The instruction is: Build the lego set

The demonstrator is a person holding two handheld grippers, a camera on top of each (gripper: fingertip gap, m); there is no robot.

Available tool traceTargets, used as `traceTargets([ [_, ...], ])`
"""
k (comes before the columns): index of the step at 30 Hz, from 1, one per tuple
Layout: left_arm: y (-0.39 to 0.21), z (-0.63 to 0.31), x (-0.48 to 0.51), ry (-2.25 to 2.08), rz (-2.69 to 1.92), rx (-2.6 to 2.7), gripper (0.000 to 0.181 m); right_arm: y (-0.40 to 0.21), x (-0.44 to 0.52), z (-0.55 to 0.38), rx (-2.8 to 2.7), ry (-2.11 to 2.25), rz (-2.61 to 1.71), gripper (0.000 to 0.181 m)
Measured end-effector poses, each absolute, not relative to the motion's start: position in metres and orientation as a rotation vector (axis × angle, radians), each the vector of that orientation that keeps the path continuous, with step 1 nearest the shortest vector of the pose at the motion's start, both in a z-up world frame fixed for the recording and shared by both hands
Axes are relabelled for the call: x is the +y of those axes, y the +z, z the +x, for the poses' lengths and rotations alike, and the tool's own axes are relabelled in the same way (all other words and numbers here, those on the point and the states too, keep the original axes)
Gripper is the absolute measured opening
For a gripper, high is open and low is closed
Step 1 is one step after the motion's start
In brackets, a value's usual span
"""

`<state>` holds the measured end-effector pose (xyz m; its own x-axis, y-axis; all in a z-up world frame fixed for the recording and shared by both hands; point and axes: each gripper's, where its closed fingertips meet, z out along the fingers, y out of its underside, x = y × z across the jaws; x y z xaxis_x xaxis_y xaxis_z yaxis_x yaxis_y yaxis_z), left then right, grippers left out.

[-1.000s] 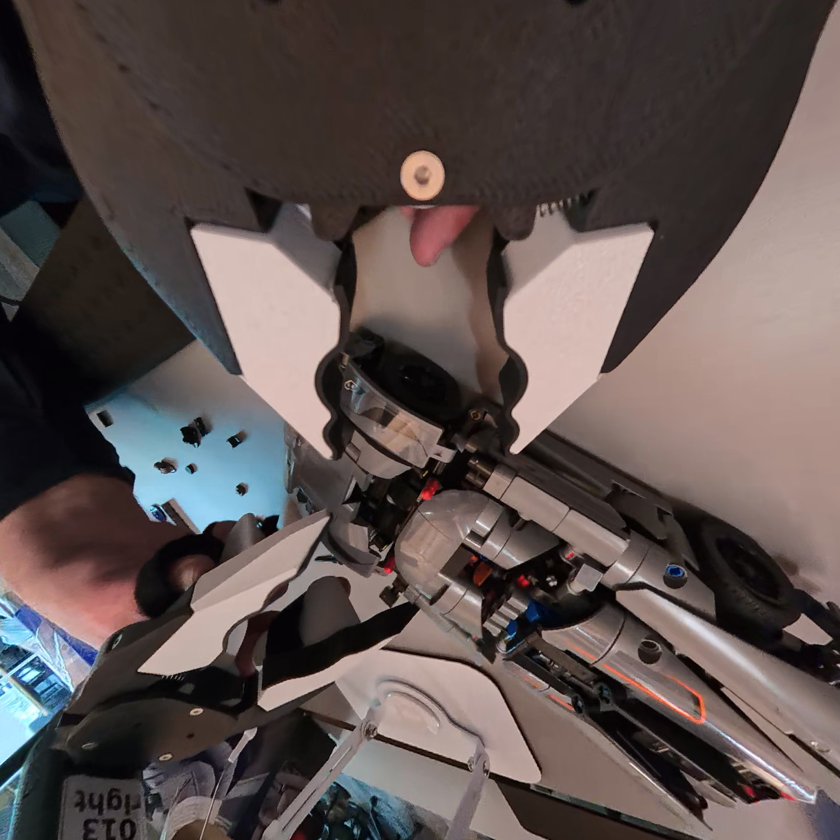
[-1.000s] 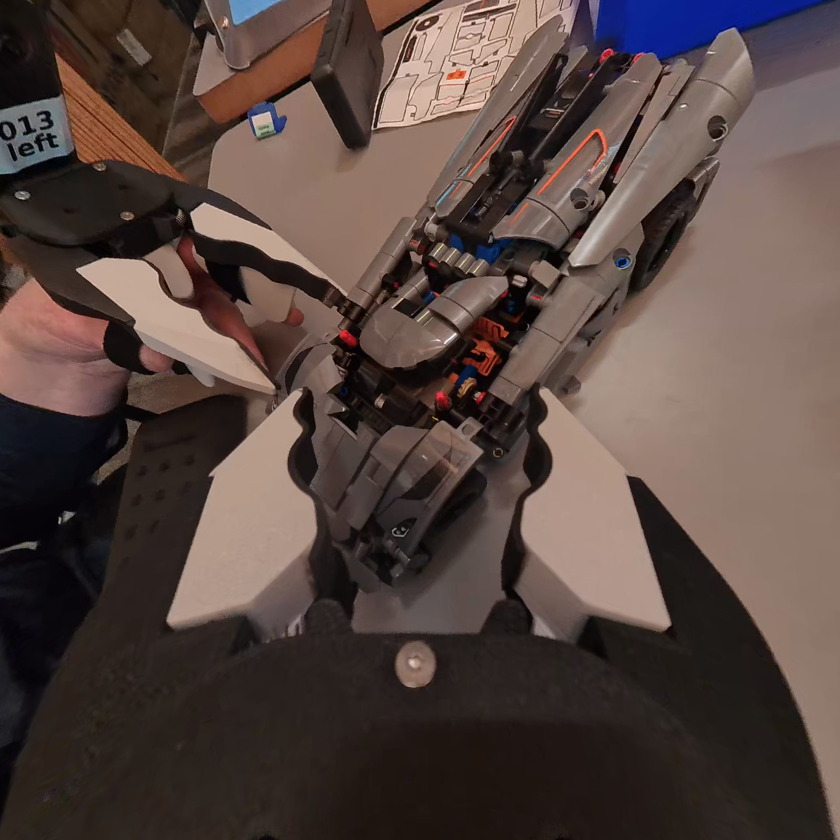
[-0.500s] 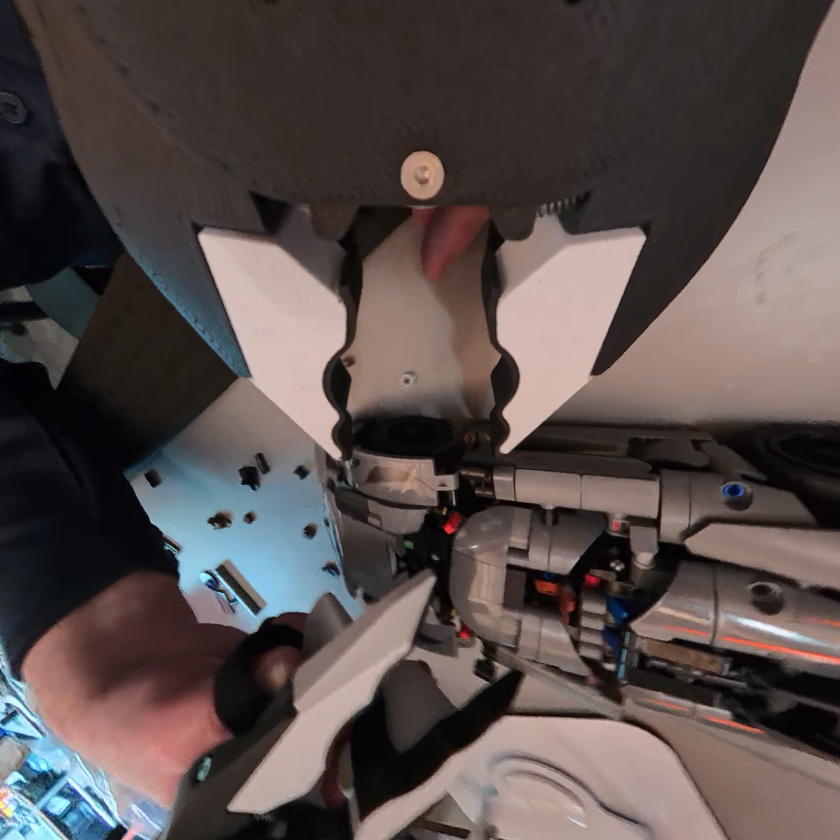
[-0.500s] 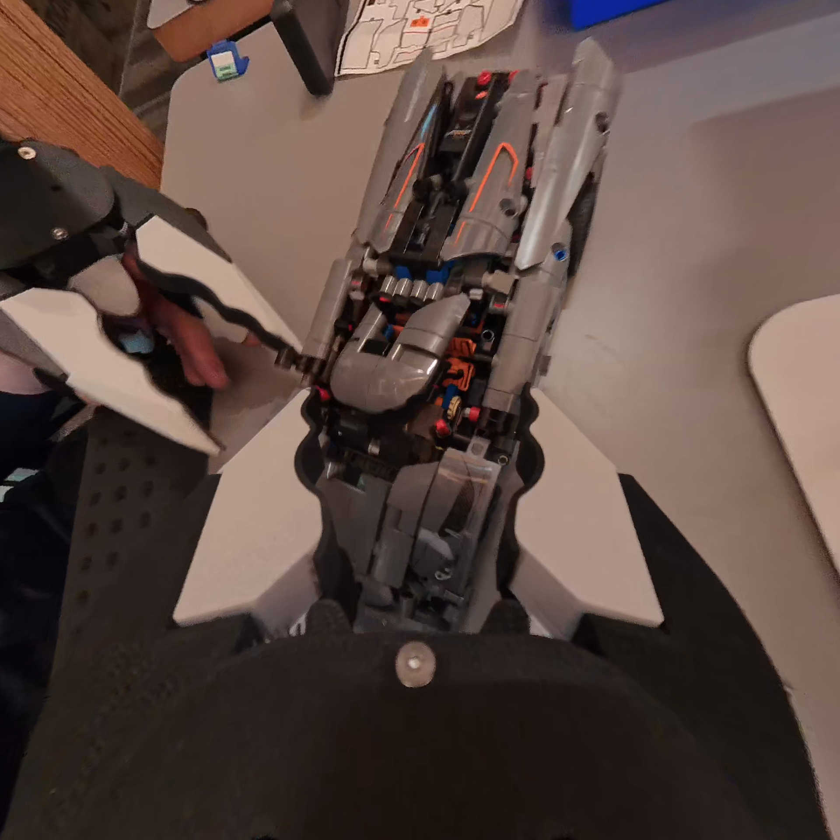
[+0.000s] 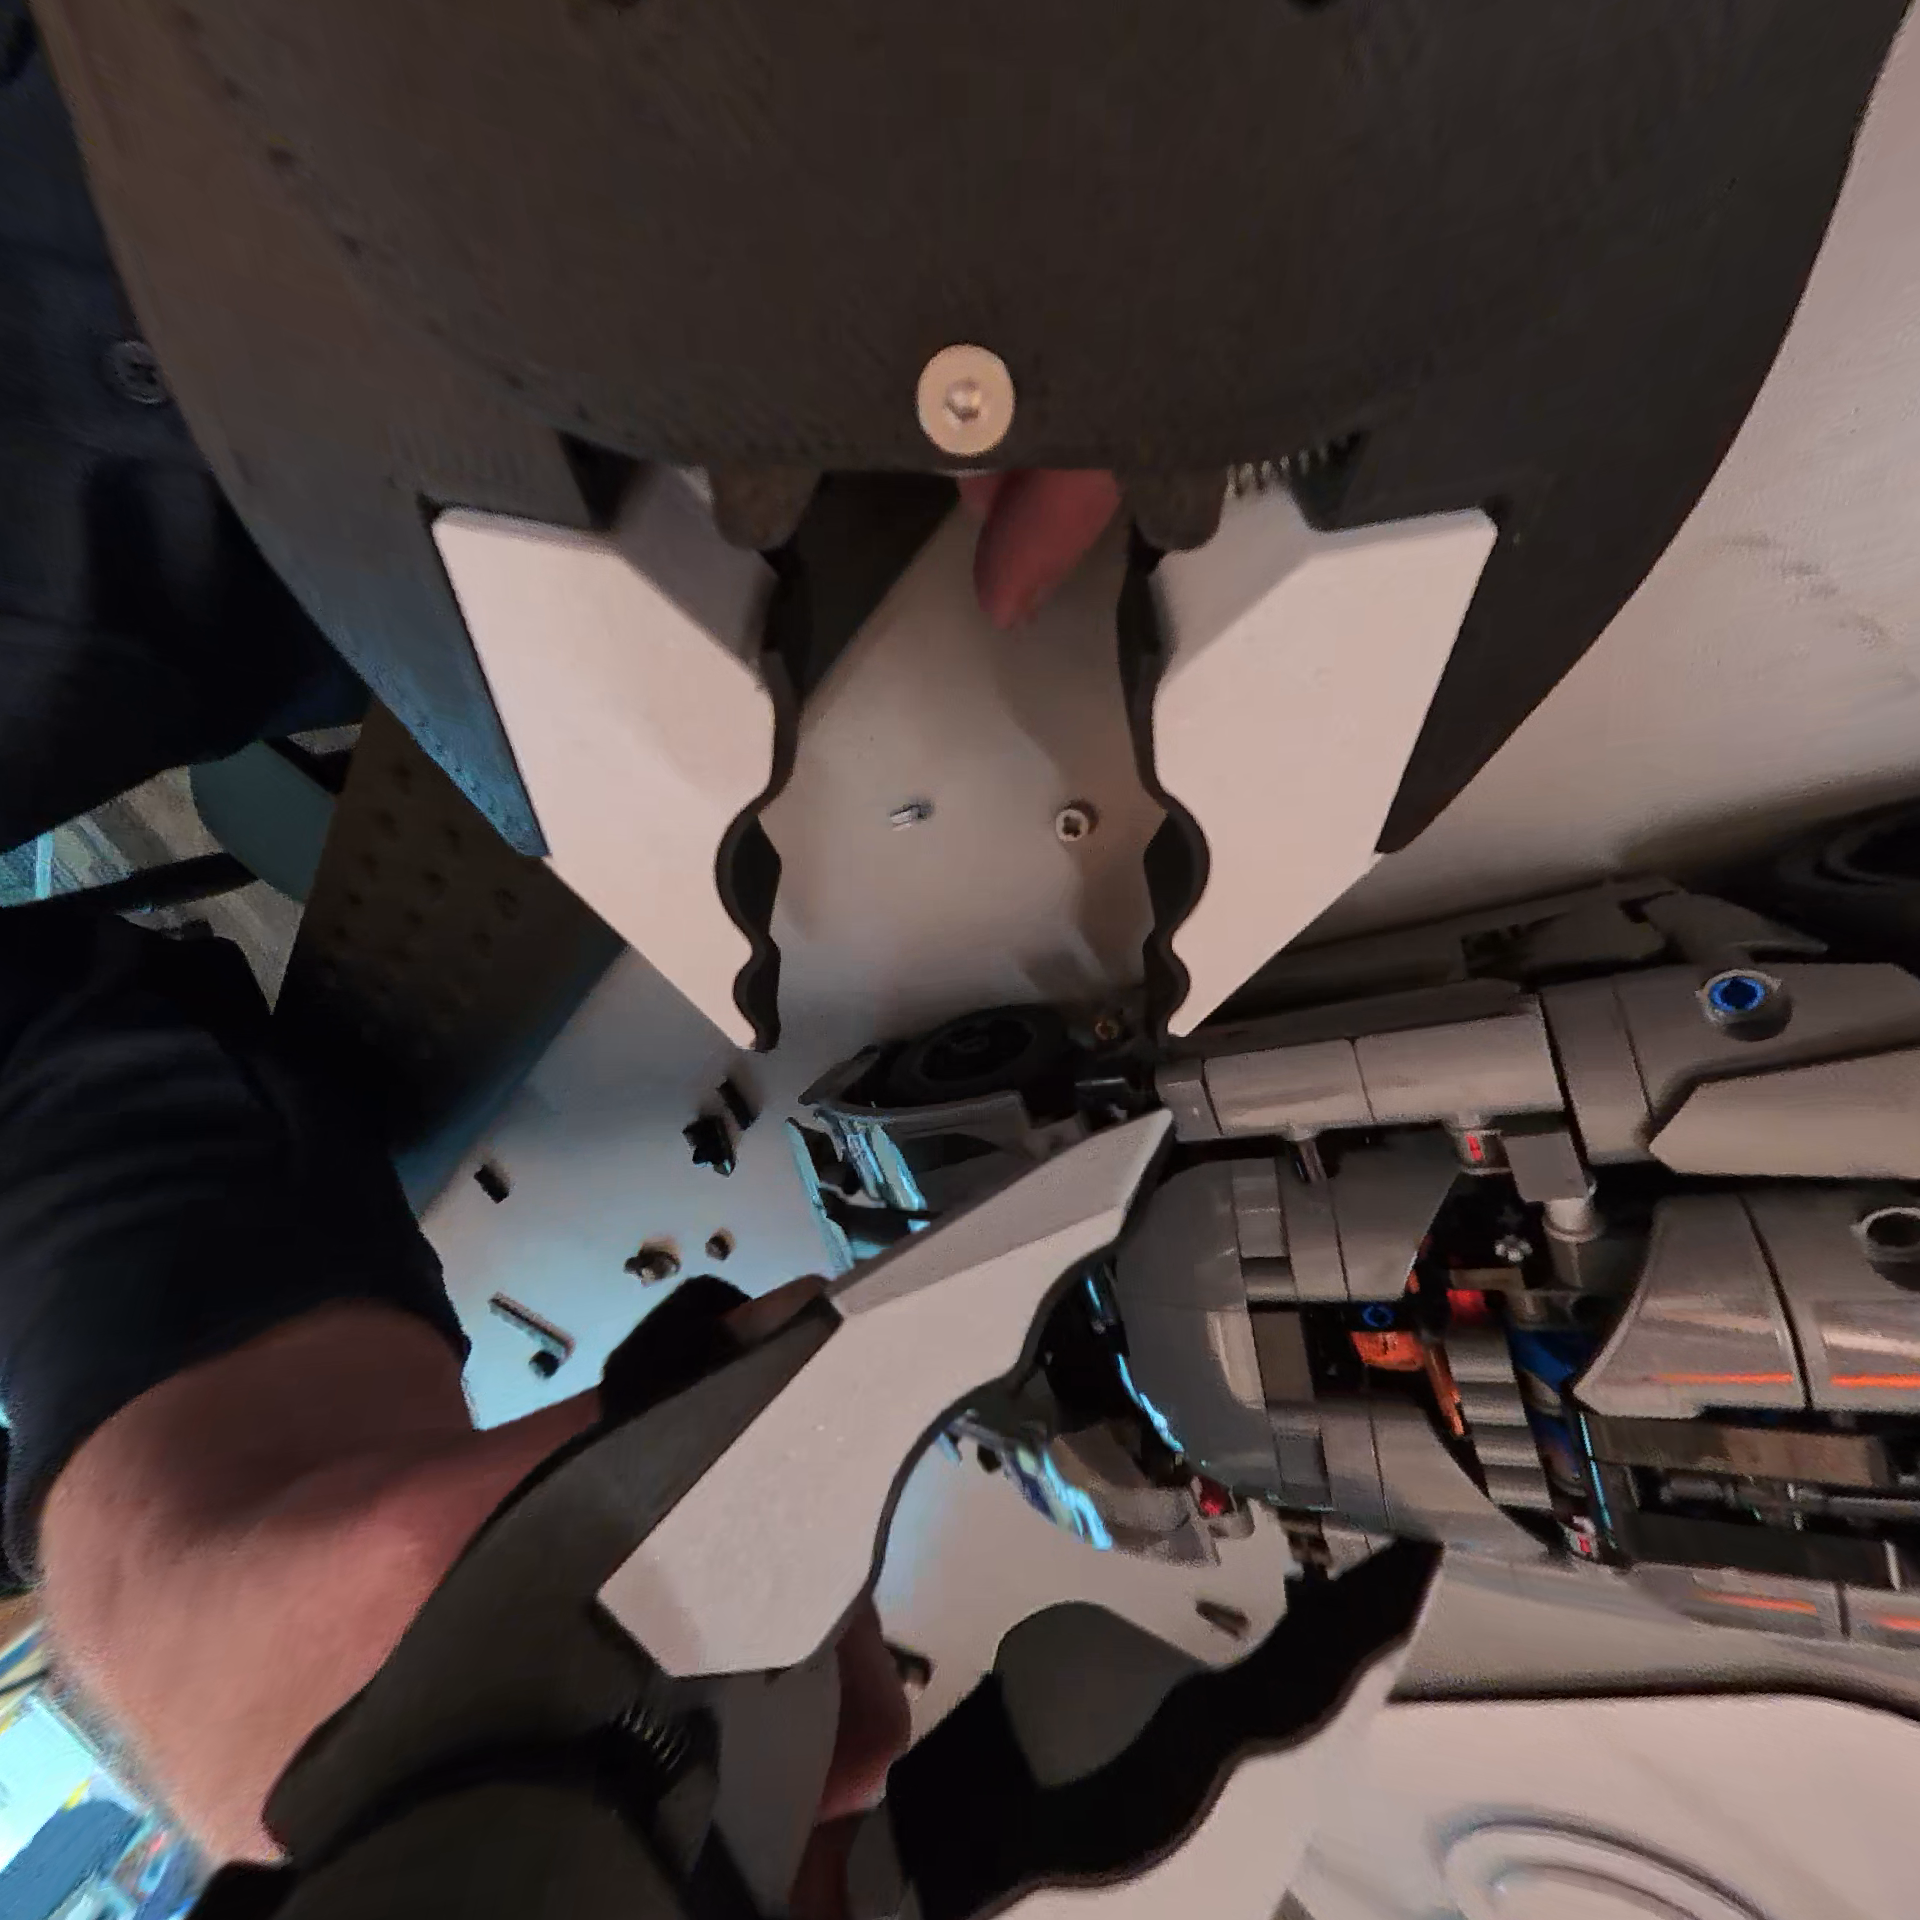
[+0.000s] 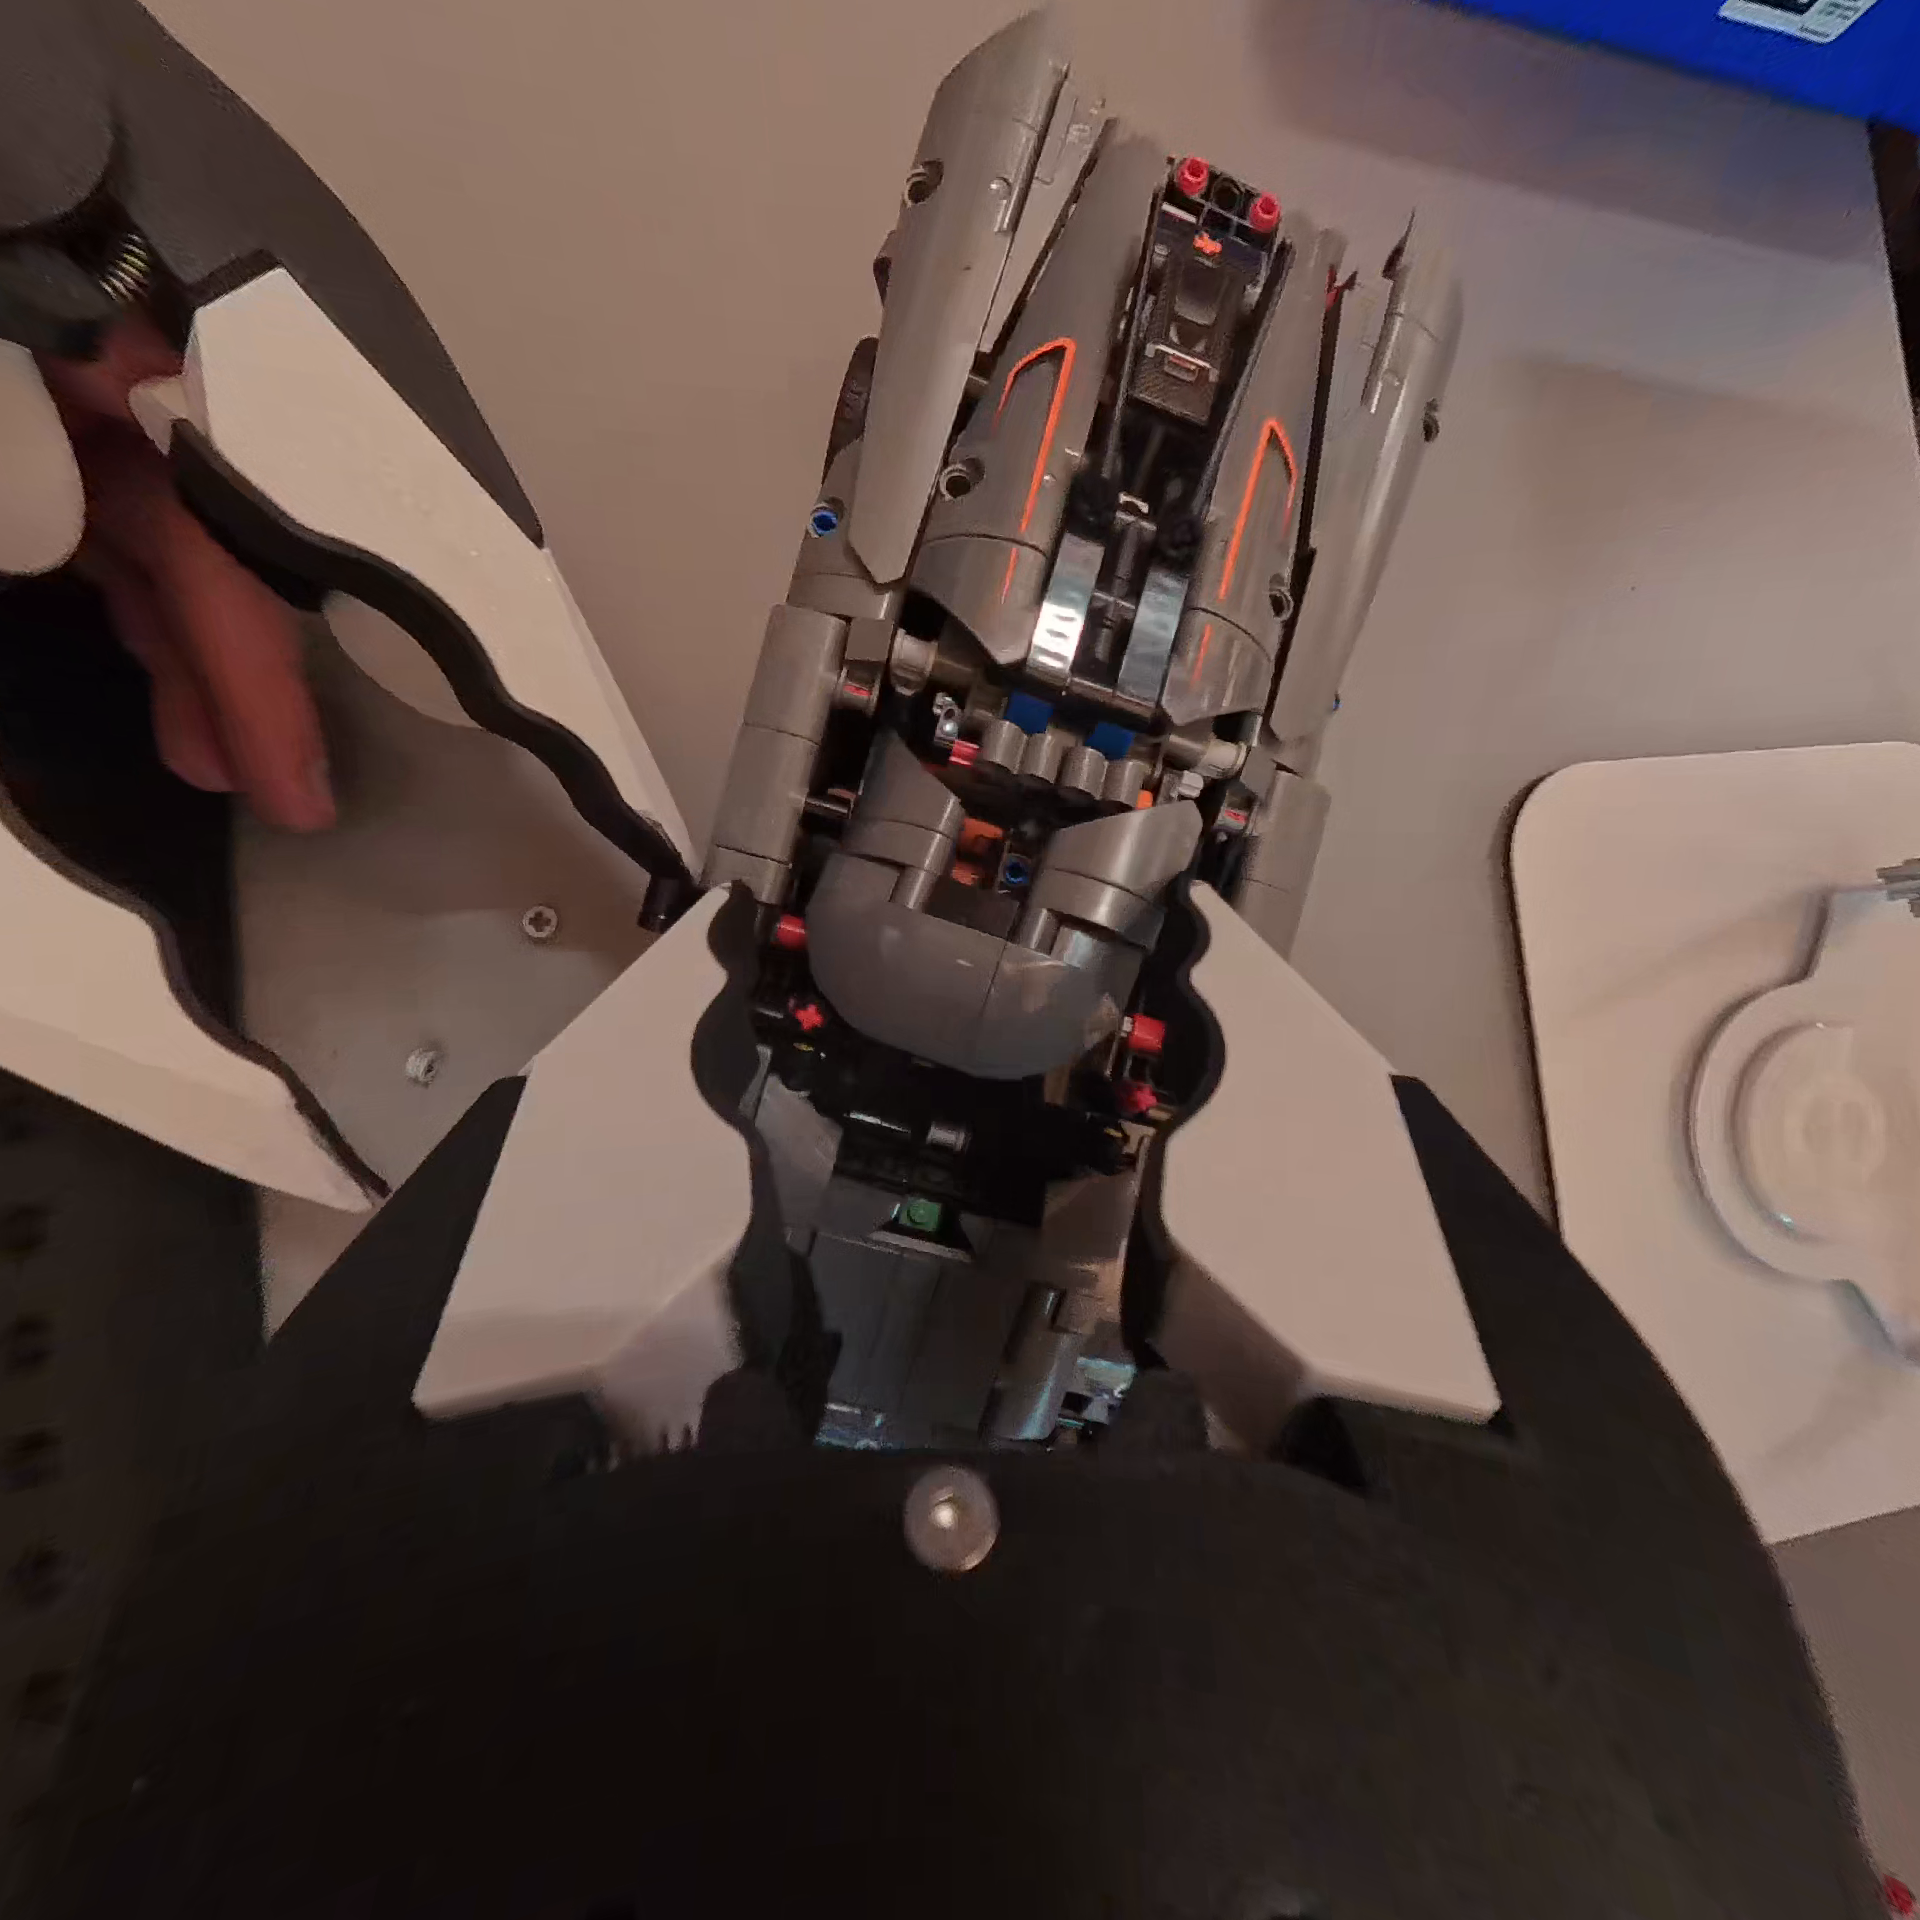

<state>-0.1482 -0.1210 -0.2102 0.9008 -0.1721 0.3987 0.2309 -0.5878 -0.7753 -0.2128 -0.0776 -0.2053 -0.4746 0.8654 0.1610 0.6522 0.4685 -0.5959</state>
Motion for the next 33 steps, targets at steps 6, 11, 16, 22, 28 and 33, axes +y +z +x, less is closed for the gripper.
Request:
traceTargets([
  [6, -0.210, -0.138, -0.121, -0.588, -2.134, 0.008, 0.071, -0.203, -0.072, -0.205, -2.231, 0.727, -1.306, 0.067],
  [11, -0.209, -0.127, -0.122, -0.634, -2.129, 0.064, 0.074, -0.207, -0.066, -0.198, -2.220, 0.815, -1.338, 0.060],
  [16, -0.194, -0.124, -0.124, -0.680, -2.038, 0.071, 0.080, -0.204, -0.067, -0.198, -2.222, 0.775, -1.286, 0.059],
  [22, -0.171, -0.134, -0.129, -0.655, -1.893, 0.065, 0.074, -0.202, -0.063, -0.192, -2.212, 0.838, -1.318, 0.051],
  [28, -0.161, -0.137, -0.129, -0.606, -1.835, 0.097, 0.071, -0.195, -0.048, -0.183, -2.169, 0.856, -1.363, 0.044],
  [33, -0.161, -0.136, -0.125, -0.604, -1.833, 0.096, 0.070, -0.198, -0.048, -0.181, -2.149, 0.886, -1.386, 0.037],
])
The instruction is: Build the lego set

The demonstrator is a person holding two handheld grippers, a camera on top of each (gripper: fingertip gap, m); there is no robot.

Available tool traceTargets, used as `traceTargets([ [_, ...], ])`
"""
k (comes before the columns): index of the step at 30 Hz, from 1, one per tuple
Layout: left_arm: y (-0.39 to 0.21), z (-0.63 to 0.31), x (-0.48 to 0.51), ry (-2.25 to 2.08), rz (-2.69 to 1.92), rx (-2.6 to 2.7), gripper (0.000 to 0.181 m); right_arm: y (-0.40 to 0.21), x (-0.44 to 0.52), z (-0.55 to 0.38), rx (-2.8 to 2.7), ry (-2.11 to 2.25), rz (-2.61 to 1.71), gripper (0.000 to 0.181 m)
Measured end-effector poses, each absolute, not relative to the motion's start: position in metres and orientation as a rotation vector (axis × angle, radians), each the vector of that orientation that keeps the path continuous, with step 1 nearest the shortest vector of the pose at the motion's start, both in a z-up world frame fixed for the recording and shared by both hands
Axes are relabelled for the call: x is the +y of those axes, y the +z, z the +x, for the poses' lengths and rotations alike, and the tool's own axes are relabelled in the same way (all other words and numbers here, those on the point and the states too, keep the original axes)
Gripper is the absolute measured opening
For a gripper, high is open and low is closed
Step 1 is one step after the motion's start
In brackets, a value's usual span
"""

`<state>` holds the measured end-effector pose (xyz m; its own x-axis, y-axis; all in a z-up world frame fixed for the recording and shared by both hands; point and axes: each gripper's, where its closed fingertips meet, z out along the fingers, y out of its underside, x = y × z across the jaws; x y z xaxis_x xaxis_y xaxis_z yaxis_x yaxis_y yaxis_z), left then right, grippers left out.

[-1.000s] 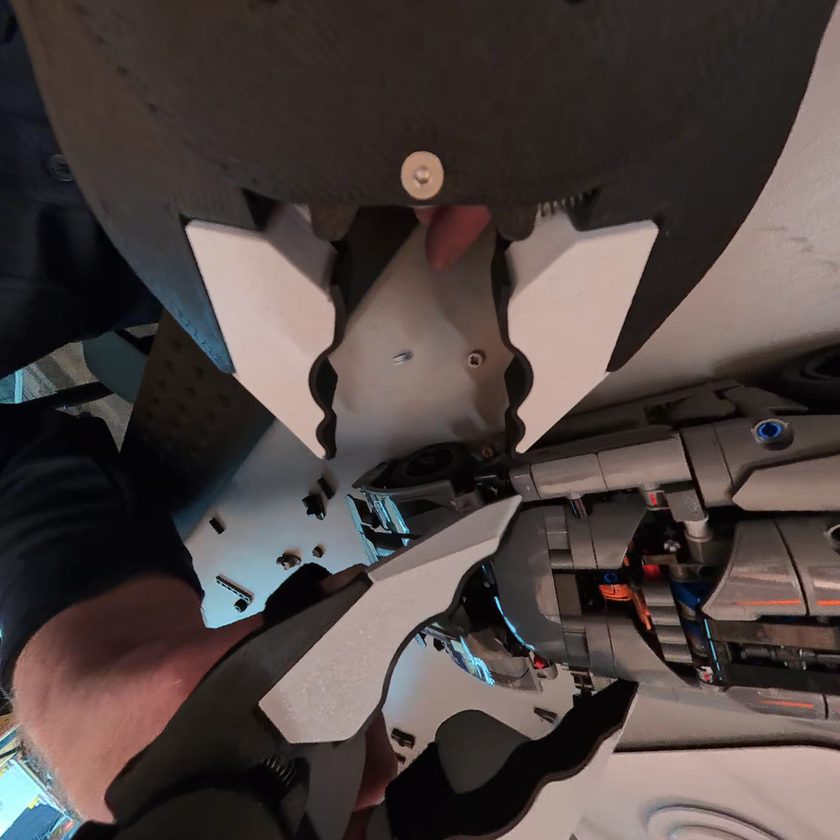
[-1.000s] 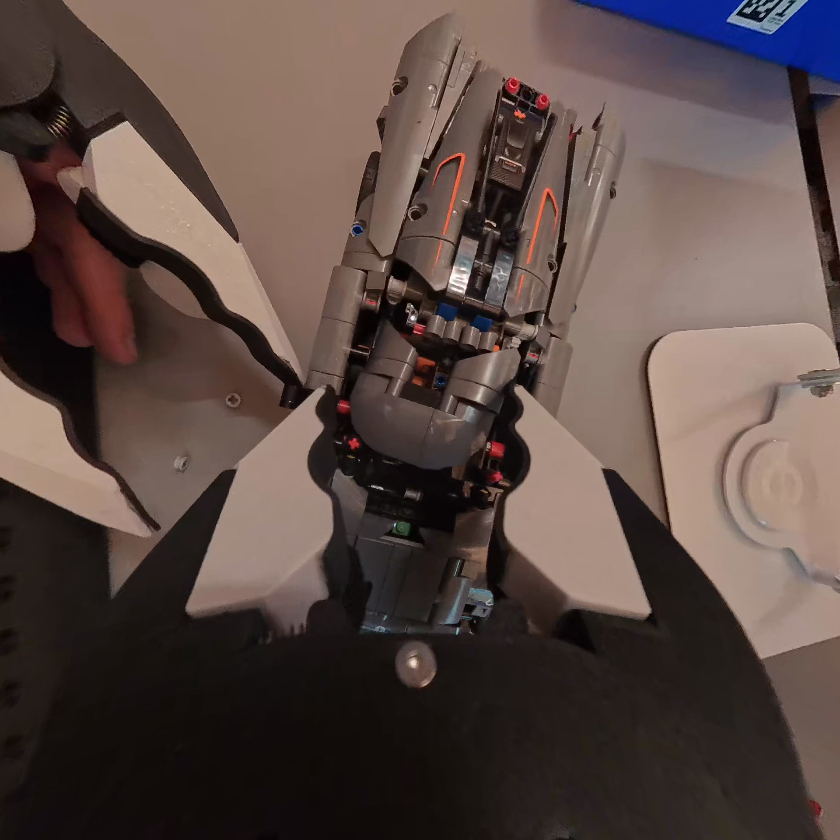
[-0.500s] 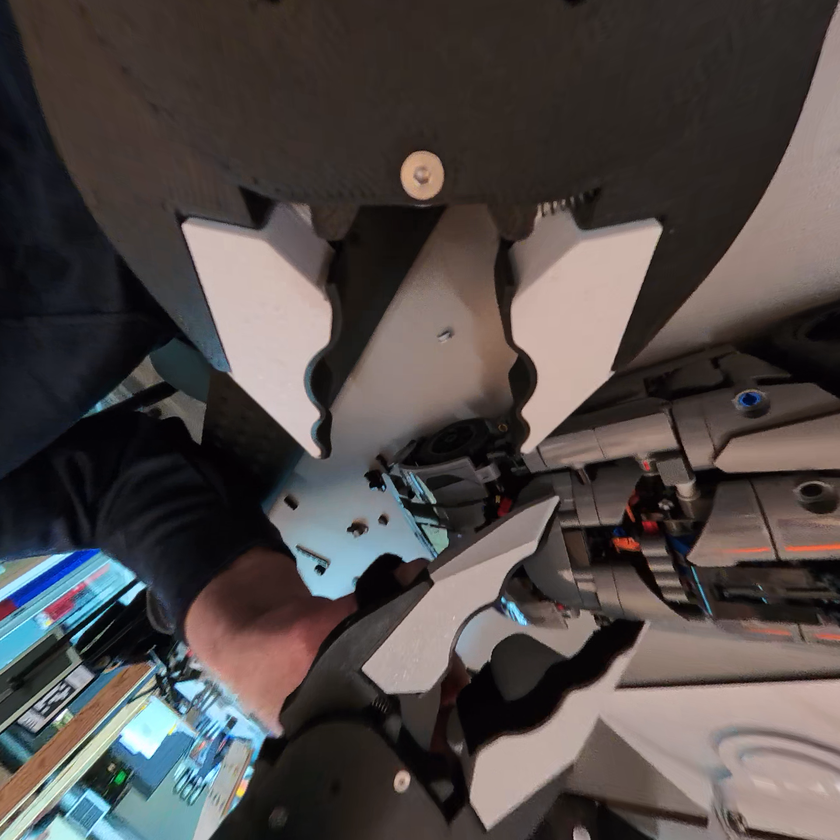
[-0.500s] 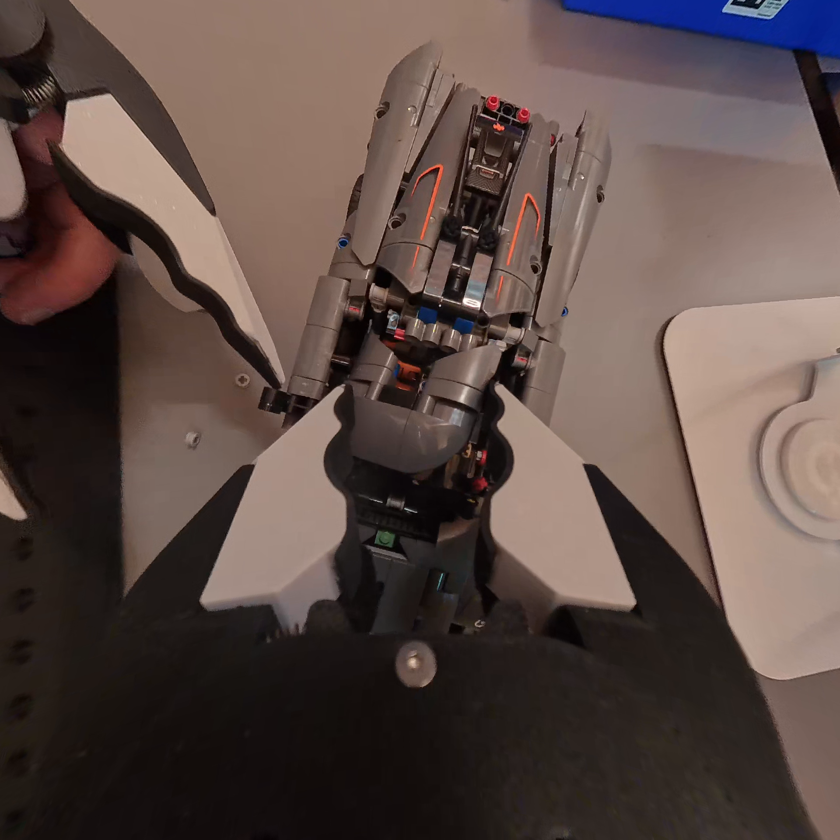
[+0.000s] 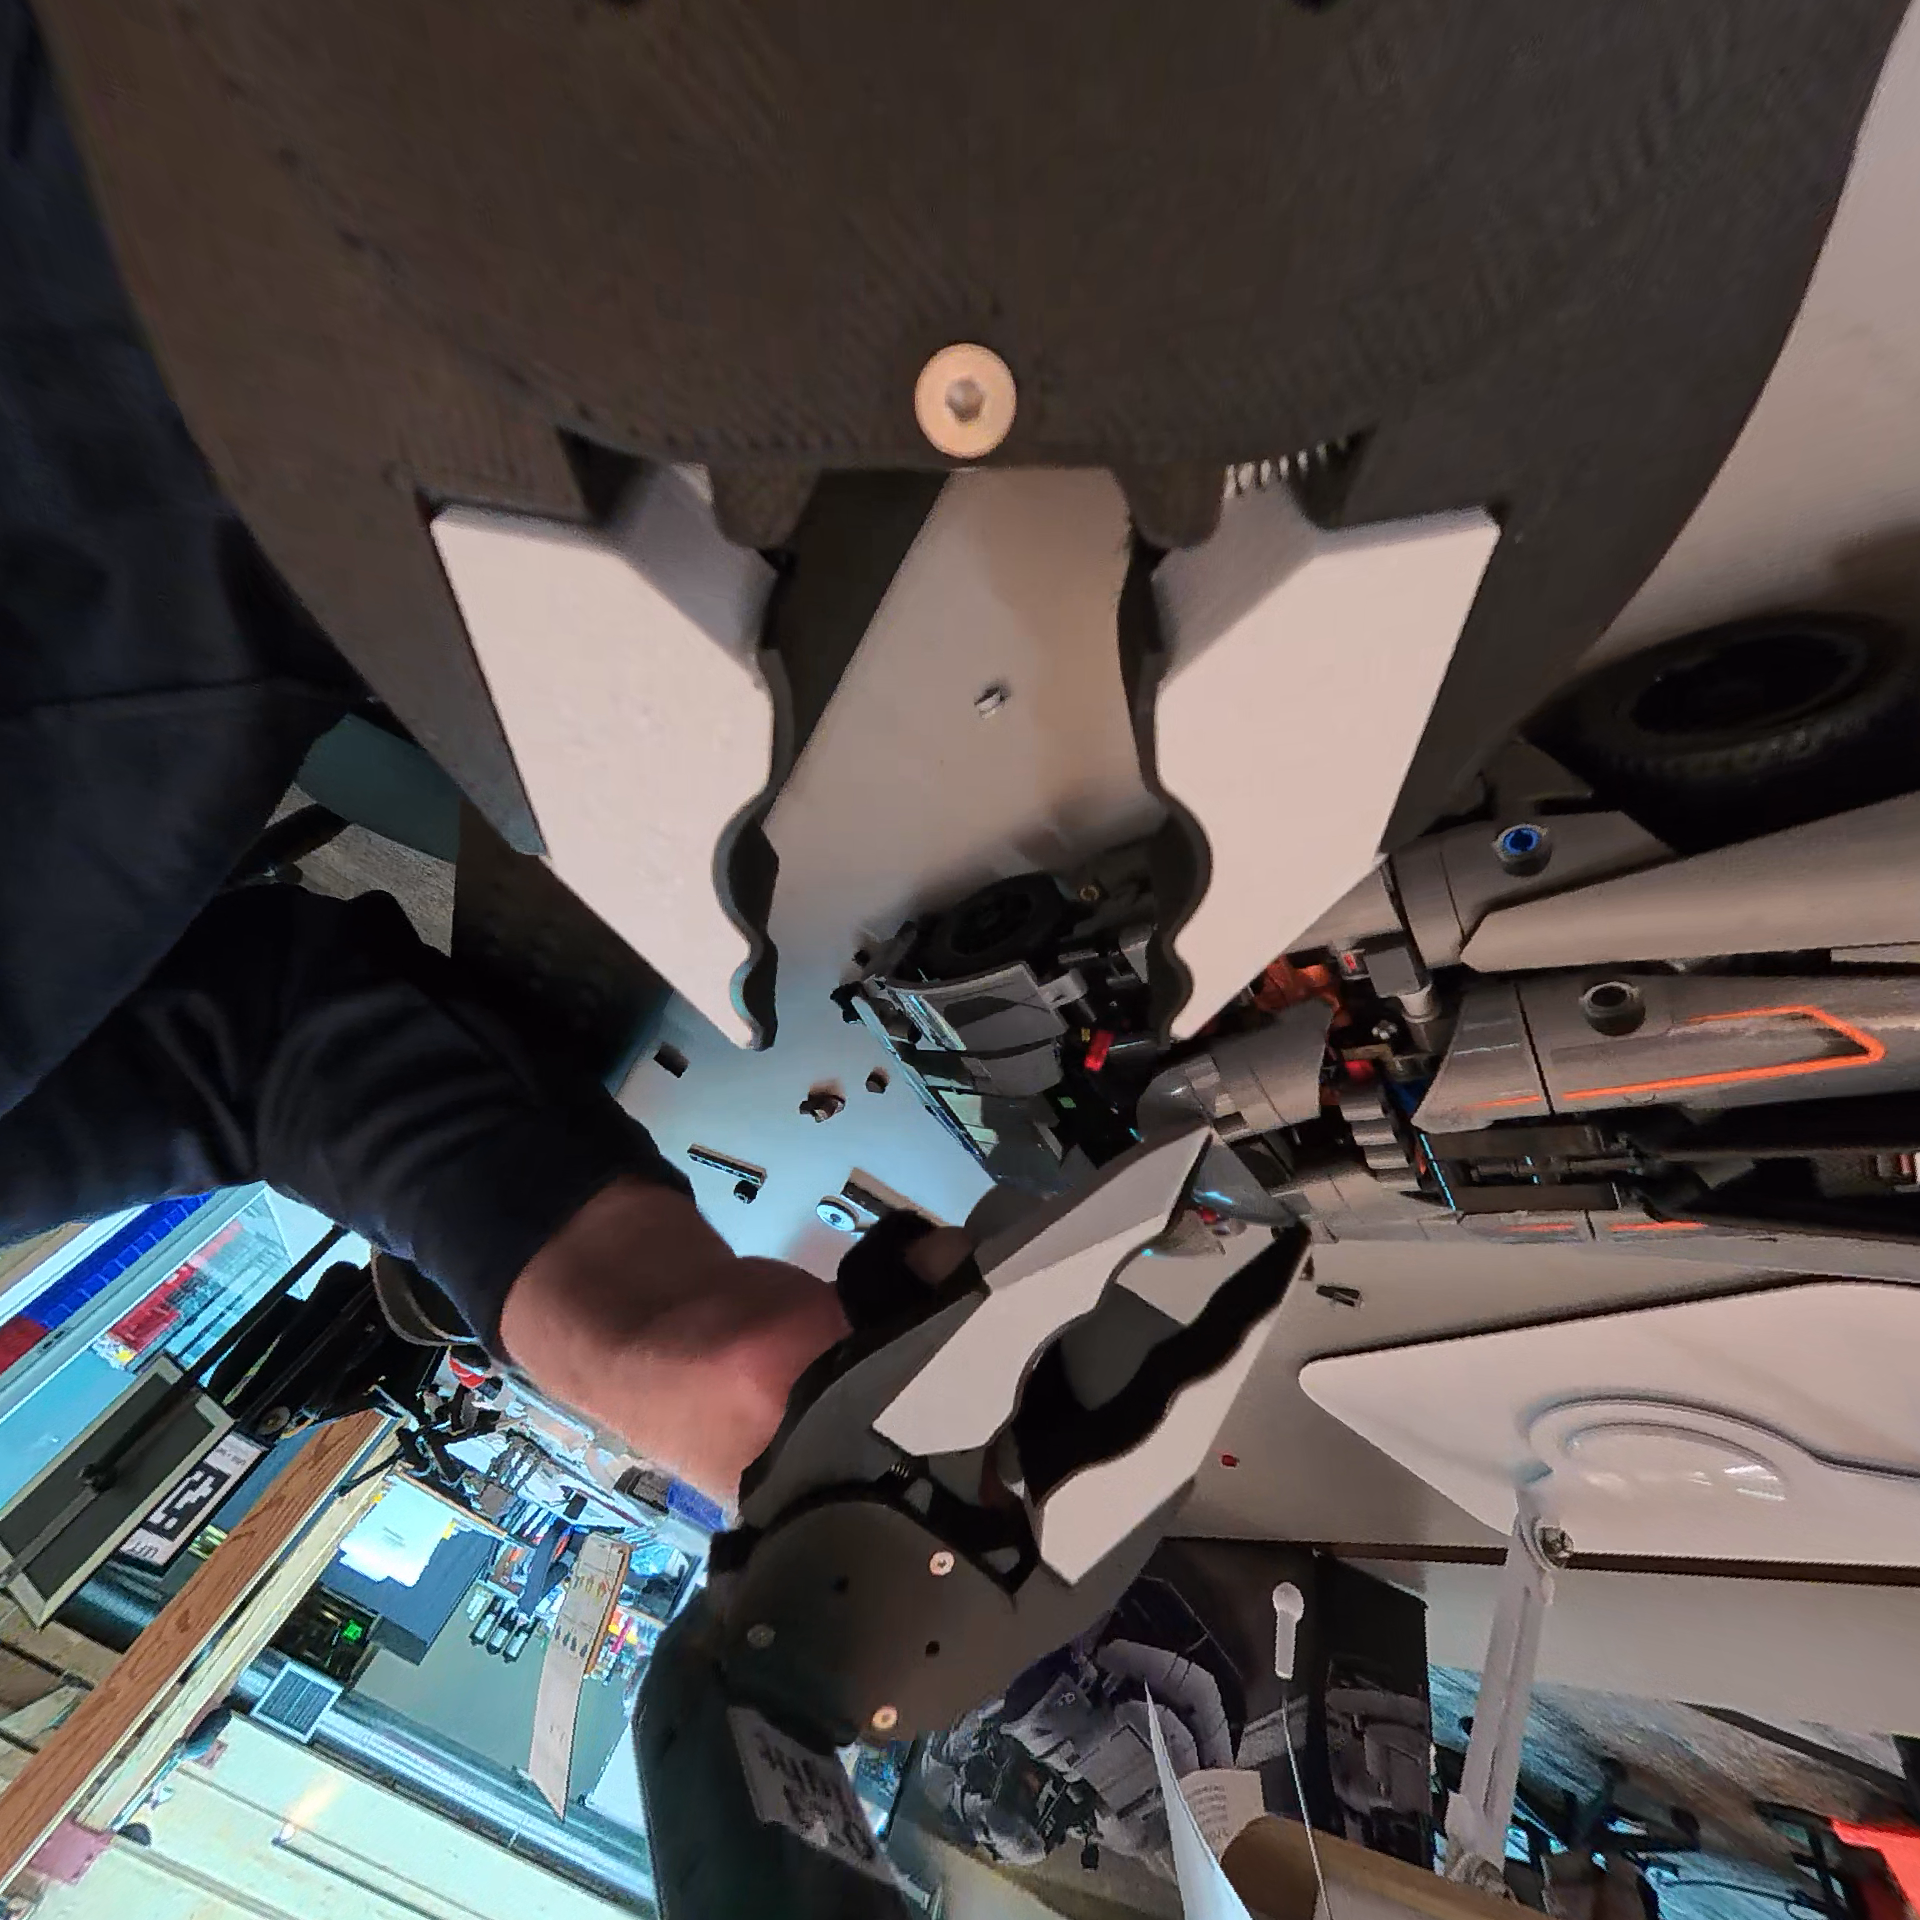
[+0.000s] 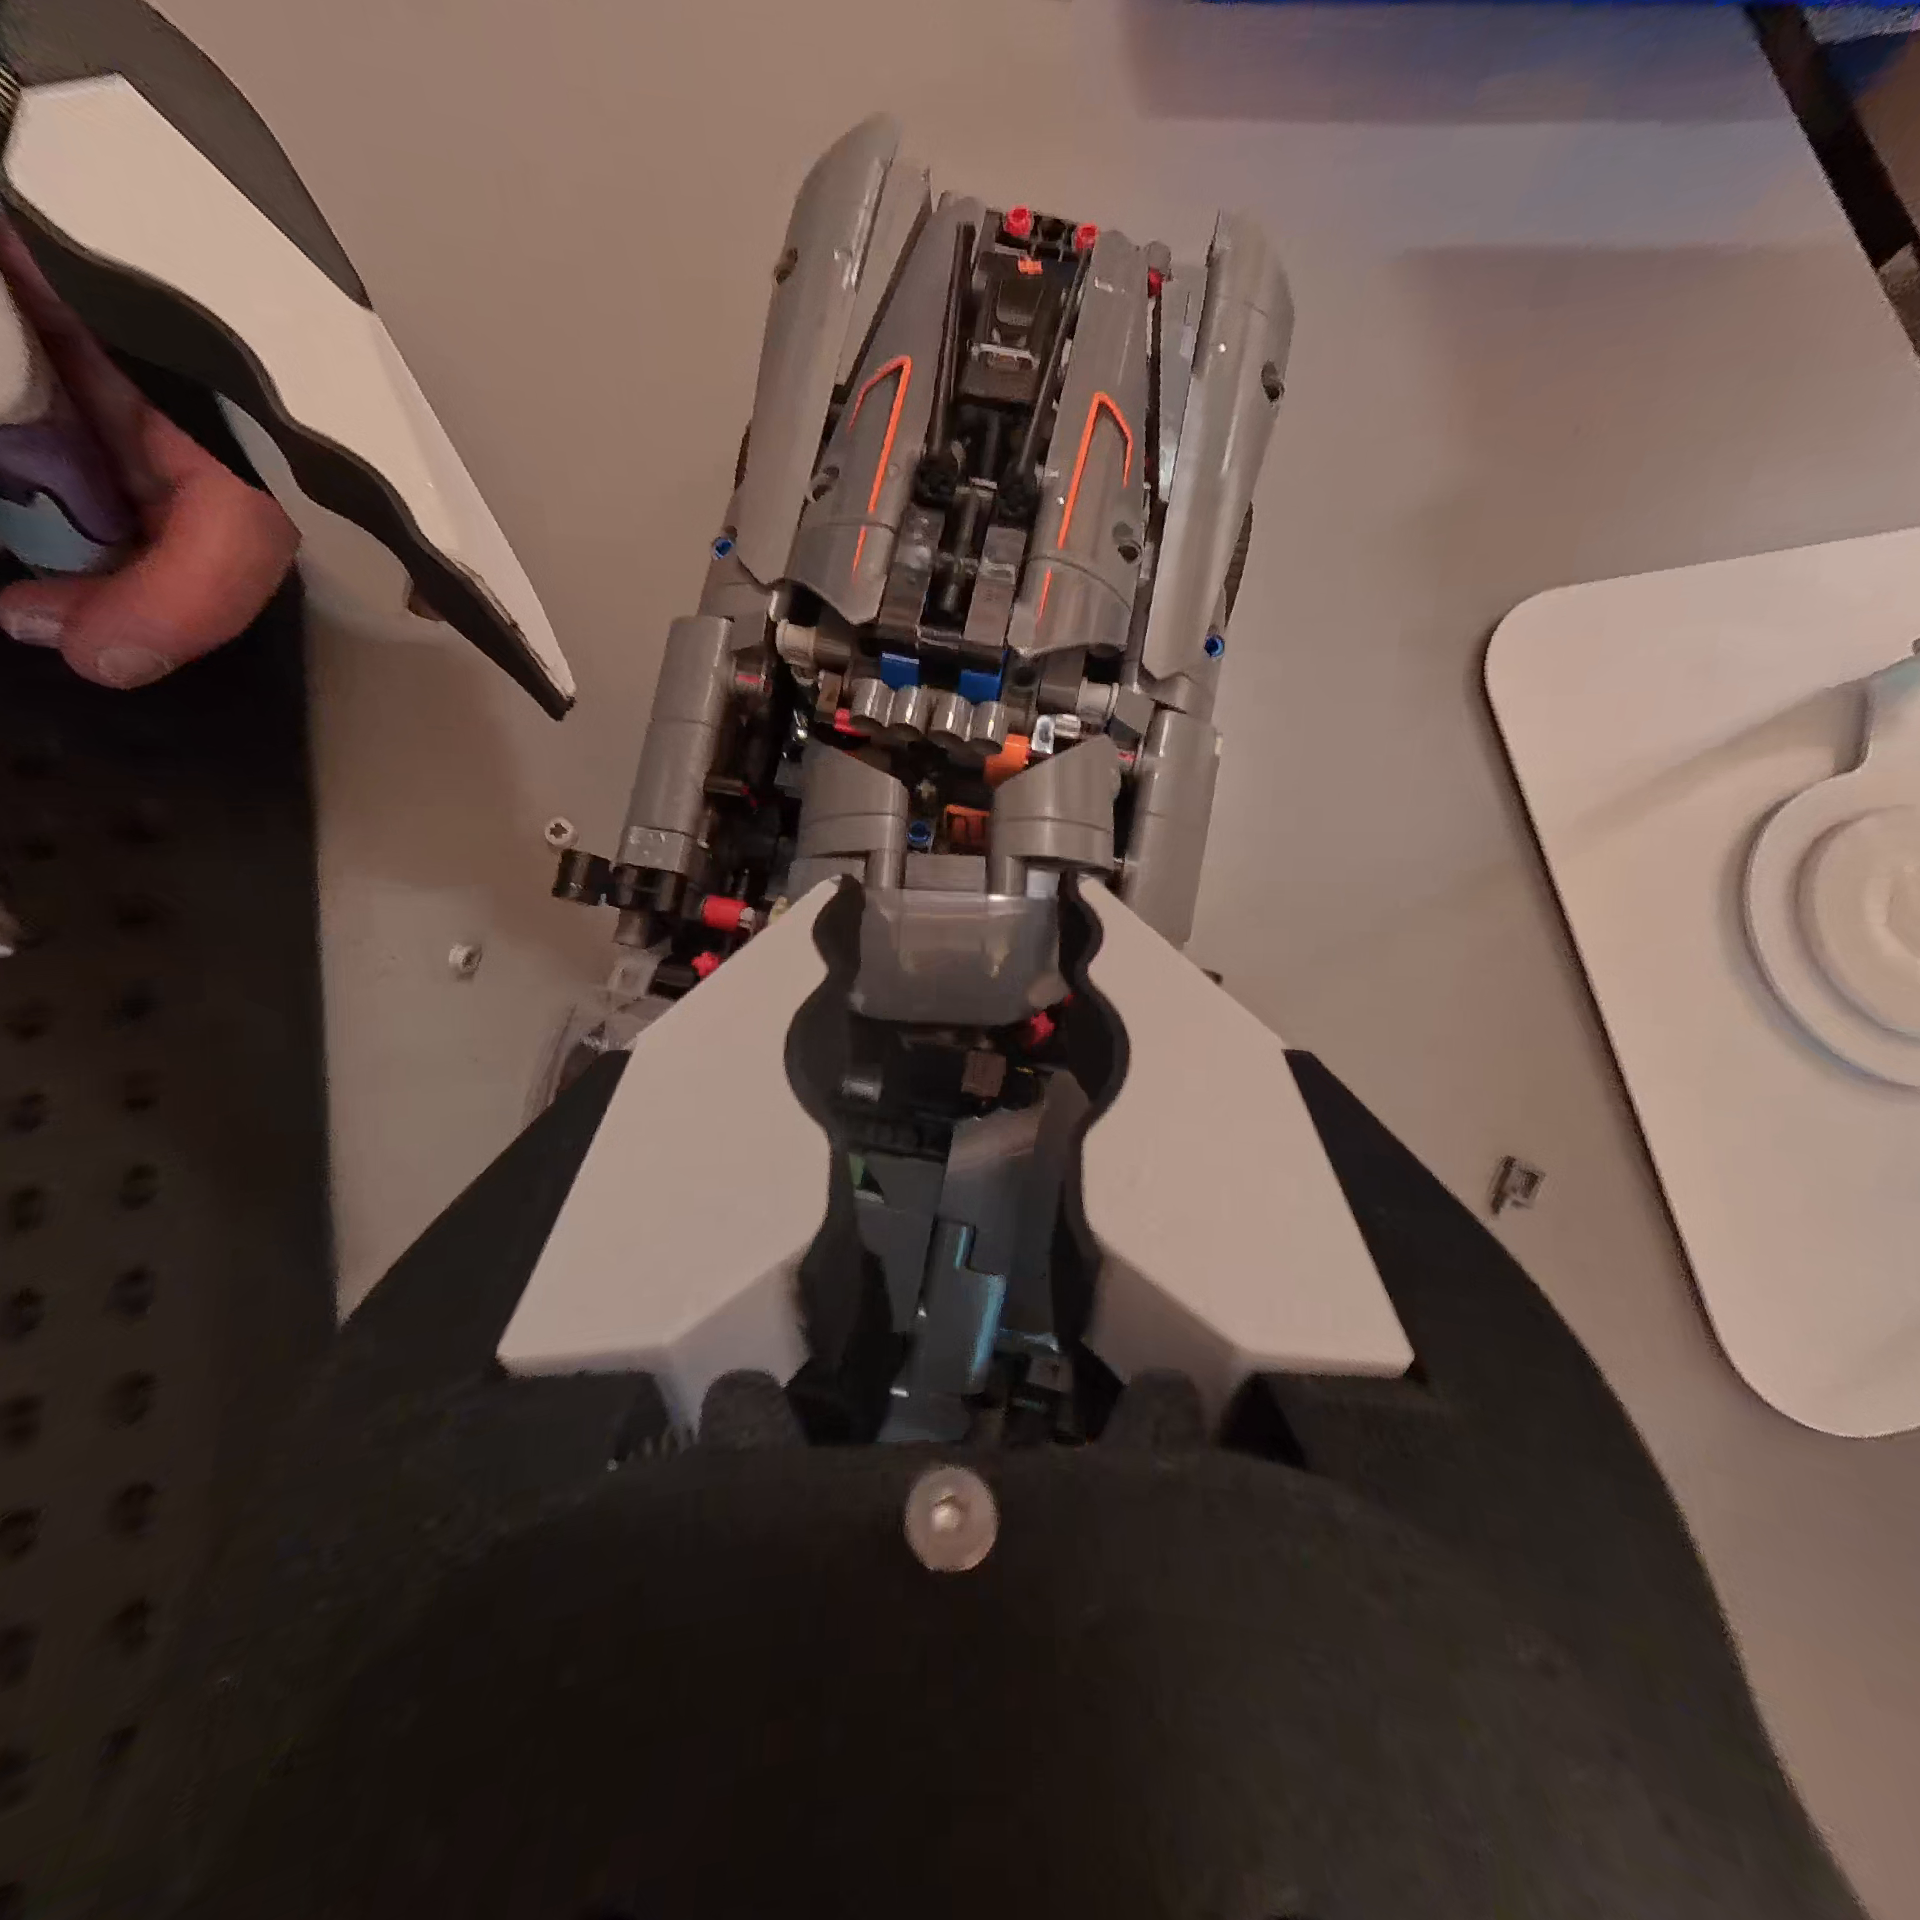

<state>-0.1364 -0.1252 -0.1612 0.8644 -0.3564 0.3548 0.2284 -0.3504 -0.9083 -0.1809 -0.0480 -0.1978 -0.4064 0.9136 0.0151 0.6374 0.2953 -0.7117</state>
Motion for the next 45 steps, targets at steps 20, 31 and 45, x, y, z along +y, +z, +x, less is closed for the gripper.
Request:
traceTargets([
  [20, -0.175, -0.170, -0.110, -0.160, -1.986, 0.219, 0.062, -0.197, -0.036, -0.195, -2.042, 0.911, -1.478, 0.027],
  [31, -0.189, -0.173, -0.096, -0.145, -2.029, 0.241, 0.058, -0.204, -0.040, -0.201, -2.076, 0.902, -1.459, 0.029],
  [45, -0.193, -0.178, -0.091, -0.086, -2.007, 0.236, 0.055, -0.186, -0.035, -0.197, -1.983, 0.984, -1.349, 0.021],
])
